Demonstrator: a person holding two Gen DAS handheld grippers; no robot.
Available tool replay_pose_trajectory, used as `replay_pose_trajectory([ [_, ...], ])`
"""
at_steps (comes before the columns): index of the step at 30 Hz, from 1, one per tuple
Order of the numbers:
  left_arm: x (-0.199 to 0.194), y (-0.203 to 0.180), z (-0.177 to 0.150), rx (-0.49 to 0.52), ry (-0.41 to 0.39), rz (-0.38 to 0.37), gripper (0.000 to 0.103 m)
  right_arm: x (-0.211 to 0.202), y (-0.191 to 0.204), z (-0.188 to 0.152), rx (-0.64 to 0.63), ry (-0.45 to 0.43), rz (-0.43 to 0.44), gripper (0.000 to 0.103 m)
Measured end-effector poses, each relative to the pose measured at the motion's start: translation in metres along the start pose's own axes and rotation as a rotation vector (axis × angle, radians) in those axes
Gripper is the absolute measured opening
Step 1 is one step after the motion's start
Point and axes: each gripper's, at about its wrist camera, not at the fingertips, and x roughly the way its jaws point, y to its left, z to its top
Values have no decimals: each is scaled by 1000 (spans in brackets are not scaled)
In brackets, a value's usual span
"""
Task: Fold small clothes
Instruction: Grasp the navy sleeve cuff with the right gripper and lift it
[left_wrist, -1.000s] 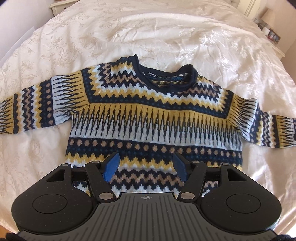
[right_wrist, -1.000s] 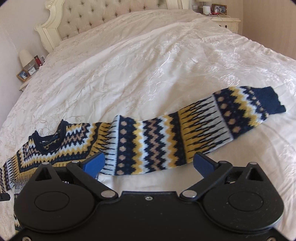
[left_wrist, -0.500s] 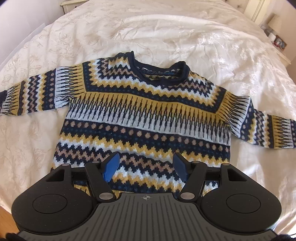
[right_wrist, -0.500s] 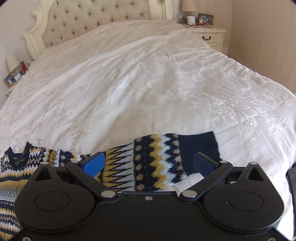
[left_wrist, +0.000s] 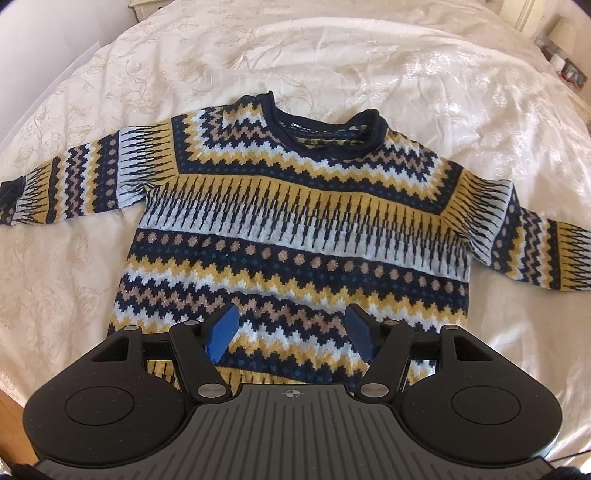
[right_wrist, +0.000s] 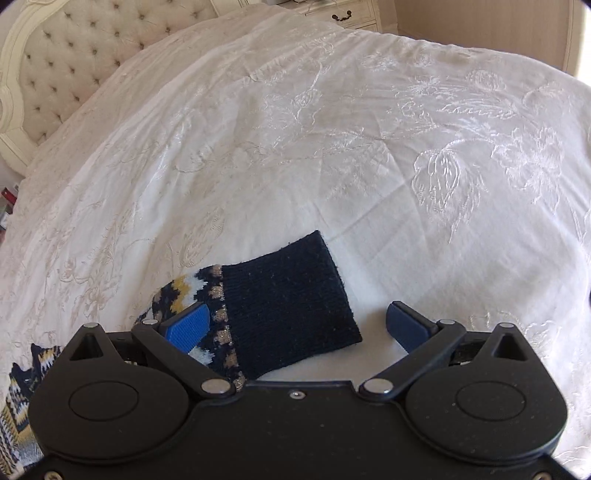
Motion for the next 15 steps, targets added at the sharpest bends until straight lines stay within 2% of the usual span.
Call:
replay_pose_trajectory([
  [1, 0, -2, 0, 6, 0, -2, 62, 0, 0, -1, 6, -5, 15, 97],
  [3, 0, -4, 2, 22, 0, -7, 62, -1, 1, -2, 11, -9, 17, 69],
  [4, 0, -5, 3, 29, -1, -10, 62, -2, 1, -1, 10, -11, 10, 63],
  [5, 0, -6, 4, 37, -2, -12, 62, -2, 1, -1, 10, -11, 25, 49],
  [6, 1, -6, 5, 44, -3, -14, 62, -4, 2, 0, 14, -13, 39, 42],
  [10, 2, -3, 10, 56, -9, -24, 62, -15, 21, 1, -13, -37, 42, 29],
  [15, 5, 11, 15, 64, -16, -35, 62, -39, 63, 5, -30, -99, 113, 28],
])
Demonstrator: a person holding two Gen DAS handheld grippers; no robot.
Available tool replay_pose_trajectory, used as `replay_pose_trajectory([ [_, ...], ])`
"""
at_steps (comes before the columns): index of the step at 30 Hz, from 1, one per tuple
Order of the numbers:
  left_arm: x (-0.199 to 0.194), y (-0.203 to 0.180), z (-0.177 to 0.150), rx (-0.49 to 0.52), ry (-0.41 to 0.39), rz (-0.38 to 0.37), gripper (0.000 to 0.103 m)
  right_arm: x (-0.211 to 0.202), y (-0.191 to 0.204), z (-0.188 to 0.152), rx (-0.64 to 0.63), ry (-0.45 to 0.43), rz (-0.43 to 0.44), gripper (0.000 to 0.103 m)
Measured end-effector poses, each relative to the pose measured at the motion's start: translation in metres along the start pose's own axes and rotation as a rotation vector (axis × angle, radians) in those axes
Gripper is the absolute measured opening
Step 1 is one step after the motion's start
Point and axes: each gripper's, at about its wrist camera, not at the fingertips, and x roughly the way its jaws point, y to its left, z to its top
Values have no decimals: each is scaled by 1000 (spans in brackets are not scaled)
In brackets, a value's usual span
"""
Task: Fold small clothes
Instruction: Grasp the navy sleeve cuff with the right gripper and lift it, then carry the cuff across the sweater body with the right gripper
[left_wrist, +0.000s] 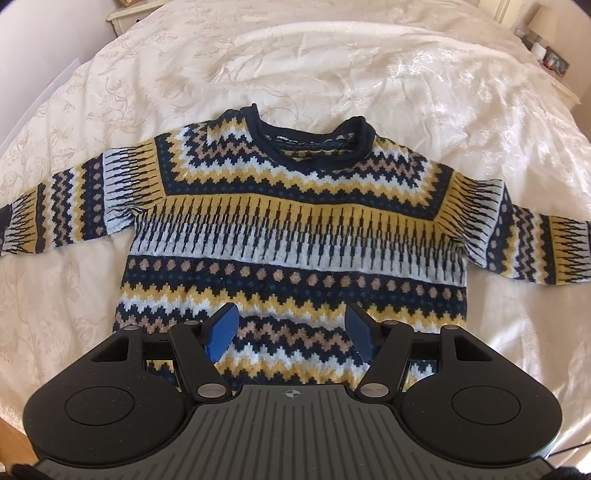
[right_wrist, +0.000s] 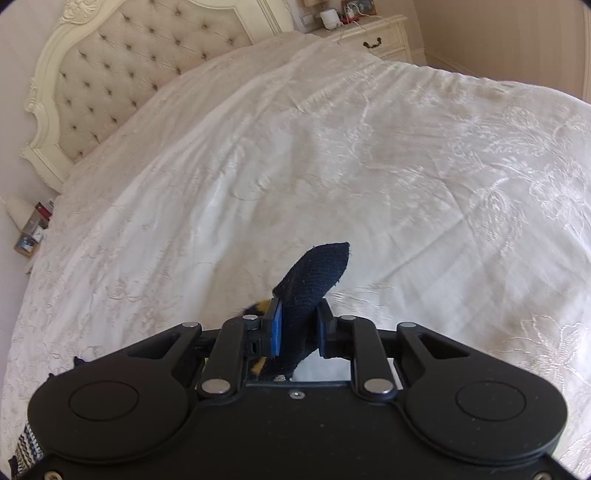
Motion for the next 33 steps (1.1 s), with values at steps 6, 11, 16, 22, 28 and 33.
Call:
replay_pose_trajectory([
  [6, 11, 29, 4, 2, 9, -32, 62, -17, 79, -1, -12, -46, 127, 26],
  [11, 16, 65, 10, 7, 10, -59, 62, -19, 168, -19, -38, -50, 273, 26],
  [16, 23, 111, 19, 16, 10, -54, 62, -1, 270, -55, -118, -4, 405, 26],
  [22, 31, 163, 31, 4, 14, -46, 62, 38, 368, -126, -286, 88, 404, 33],
  [28, 35, 189, 37, 7, -7, -18, 62, 60, 396, -200, -489, 113, 217, 71],
  [33, 16, 186, 36, 17, -133, 1, 62, 65, 375, -221, -548, 99, 50, 73],
])
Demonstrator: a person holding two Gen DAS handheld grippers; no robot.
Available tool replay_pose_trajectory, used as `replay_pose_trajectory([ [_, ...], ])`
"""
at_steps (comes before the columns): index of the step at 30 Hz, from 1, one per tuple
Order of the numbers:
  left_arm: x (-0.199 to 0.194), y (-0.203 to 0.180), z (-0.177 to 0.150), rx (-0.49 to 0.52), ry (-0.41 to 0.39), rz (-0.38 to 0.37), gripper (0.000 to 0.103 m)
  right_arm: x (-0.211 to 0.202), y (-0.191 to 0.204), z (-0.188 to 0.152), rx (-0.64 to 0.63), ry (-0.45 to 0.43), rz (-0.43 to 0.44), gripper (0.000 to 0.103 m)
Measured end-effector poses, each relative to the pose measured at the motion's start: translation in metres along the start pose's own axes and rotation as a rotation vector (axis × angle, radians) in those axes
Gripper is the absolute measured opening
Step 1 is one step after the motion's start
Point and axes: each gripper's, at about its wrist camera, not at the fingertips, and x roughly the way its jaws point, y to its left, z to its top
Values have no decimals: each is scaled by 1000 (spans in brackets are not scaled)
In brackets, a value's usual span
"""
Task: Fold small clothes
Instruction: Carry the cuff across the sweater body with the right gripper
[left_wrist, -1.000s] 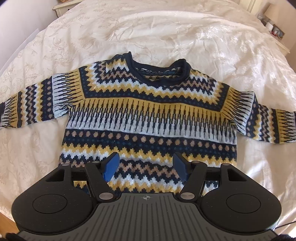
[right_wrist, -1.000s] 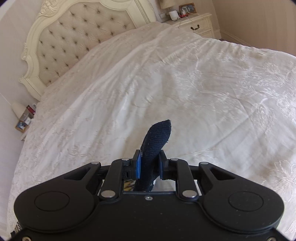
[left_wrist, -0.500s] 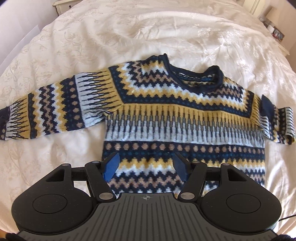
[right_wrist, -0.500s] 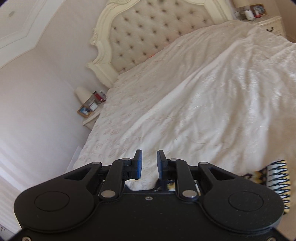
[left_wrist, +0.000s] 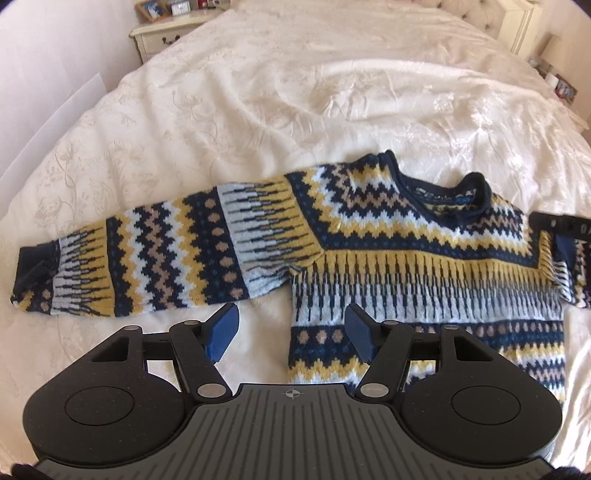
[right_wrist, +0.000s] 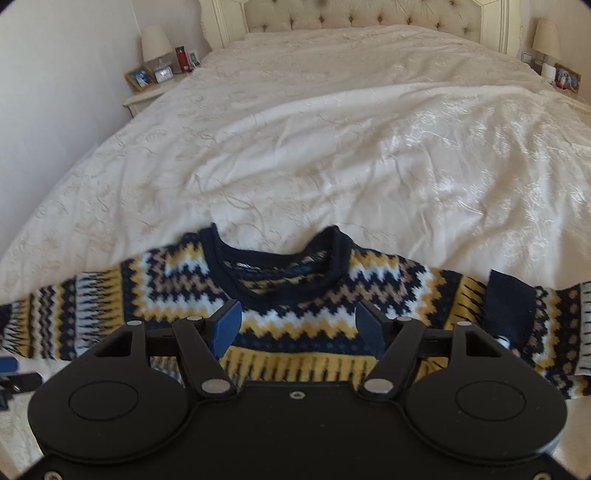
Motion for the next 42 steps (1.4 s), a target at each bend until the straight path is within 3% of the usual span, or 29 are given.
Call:
replay_pose_trajectory([
  [2, -10, -8, 3, 26, -63, 14, 62, -6, -7, -4, 8, -29, -68, 78],
  [5, -19, -26, 10, 67, -137, 46, 62, -19, -20, -4, 6, -140, -218, 99],
  [8, -20, -50, 19, 118, -176, 89, 62, -20, -32, -5, -20, -253, -409, 102],
  [10, -14, -70, 23, 166, -179, 150, 62, -11, -45, -3, -31, -241, -462, 102],
  [13, -5, -99, 28, 243, -175, 226, 62, 13, -75, 2, 15, -123, -421, 101],
  [14, -4, -104, 29, 255, -176, 206, 62, 21, -85, 1, 35, -100, -395, 100],
  [17, 0, -115, 31, 249, -161, 106, 62, 42, -104, -2, 73, -42, -365, 84],
  [20, 8, -123, 33, 233, -125, 51, 62, 63, -112, -8, 66, 10, -358, 83],
  [24, 20, -128, 35, 214, -70, 40, 62, 85, -113, -14, 11, 49, -391, 79],
  [28, 28, -129, 37, 222, -38, 40, 61, 98, -117, -19, -19, 82, -386, 63],
  [29, 29, -129, 38, 223, -32, 35, 61, 98, -118, -19, -17, 84, -383, 55],
  [30, 30, -129, 38, 225, -24, 32, 61, 97, -122, -19, -6, 88, -375, 41],
  [33, 31, -127, 38, 226, -15, 31, 62, 85, -136, -19, 86, 73, -330, 25],
  [38, 27, -118, 35, 204, -12, 22, 62, 45, -146, -12, 191, 23, -302, 19],
  [42, 25, -104, 29, 179, -9, 14, 62, 5, -129, 1, 213, -26, -204, 18],
])
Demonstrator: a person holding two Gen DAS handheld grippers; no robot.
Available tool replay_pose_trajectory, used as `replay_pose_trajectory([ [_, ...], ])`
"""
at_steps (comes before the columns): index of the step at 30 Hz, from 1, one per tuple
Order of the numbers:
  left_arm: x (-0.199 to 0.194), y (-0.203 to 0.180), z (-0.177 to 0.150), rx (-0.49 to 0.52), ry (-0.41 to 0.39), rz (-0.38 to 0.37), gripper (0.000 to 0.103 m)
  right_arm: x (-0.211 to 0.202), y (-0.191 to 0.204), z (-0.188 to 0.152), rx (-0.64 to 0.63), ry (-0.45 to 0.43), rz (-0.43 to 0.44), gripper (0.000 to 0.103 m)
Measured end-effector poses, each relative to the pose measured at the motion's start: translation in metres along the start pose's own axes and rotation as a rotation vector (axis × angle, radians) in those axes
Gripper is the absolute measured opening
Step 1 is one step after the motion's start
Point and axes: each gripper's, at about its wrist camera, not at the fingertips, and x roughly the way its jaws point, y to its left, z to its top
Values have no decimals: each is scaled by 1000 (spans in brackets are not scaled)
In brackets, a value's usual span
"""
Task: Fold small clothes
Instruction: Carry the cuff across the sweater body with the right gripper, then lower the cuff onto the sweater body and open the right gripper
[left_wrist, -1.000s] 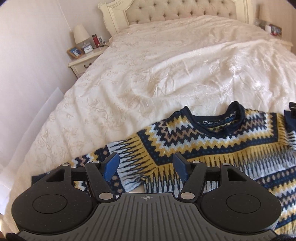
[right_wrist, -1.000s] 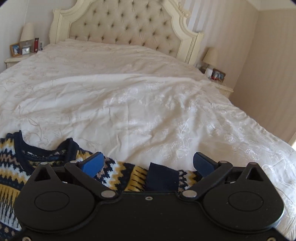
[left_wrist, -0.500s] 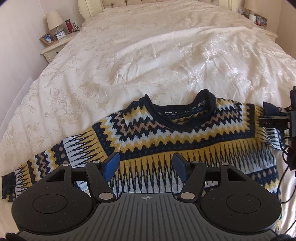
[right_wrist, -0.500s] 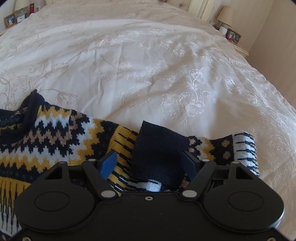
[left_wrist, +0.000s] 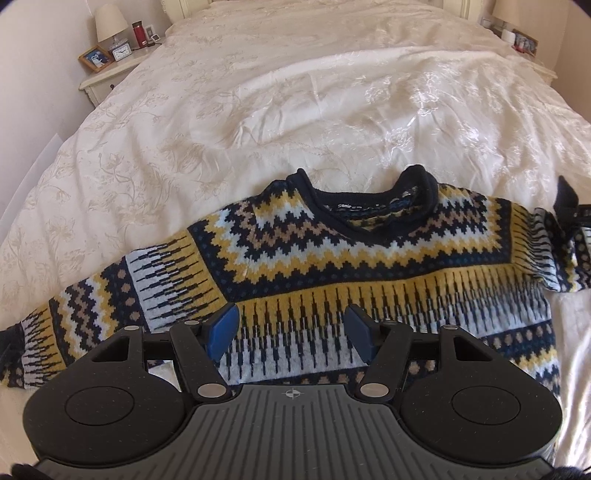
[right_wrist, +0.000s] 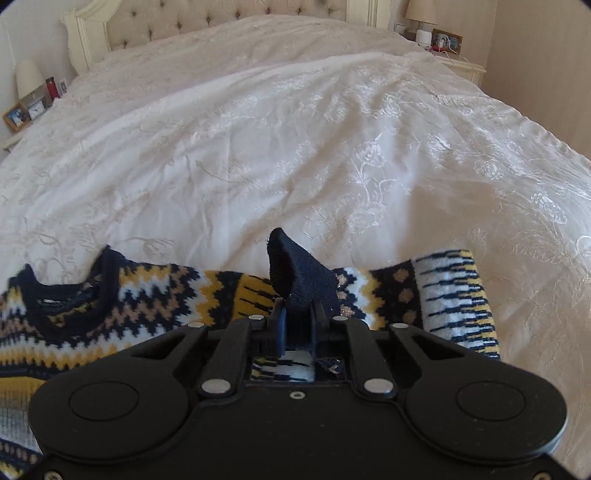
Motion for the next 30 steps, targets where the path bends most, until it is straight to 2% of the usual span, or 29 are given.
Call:
replay_pose_trajectory([
  [3, -2, 13, -8, -21, 7, -4, 62, -27, 24, 9, 7, -23, 104, 18],
  [7, -5, 36, -18, -45, 9, -4, 62, -50, 78, 12, 6, -41, 275, 18],
  [13, -12, 77, -34, -75, 1, 31, 62, -48, 170, -4, -41, 19, 488, 18],
  [17, -15, 101, -44, -99, 3, 65, 62, -28, 221, -25, -79, 86, 565, 19],
  [21, -18, 120, -53, -120, 4, 88, 62, -10, 255, -47, -121, 134, 580, 19],
  [25, -18, 130, -59, -138, 4, 93, 62, -5, 272, -65, -150, 144, 595, 20],
  [27, -17, 131, -60, -150, 7, 82, 62, -5, 277, -70, -169, 139, 616, 29],
  [30, -14, 131, -60, -167, 13, 58, 62, -11, 279, -74, -210, 120, 606, 30],
])
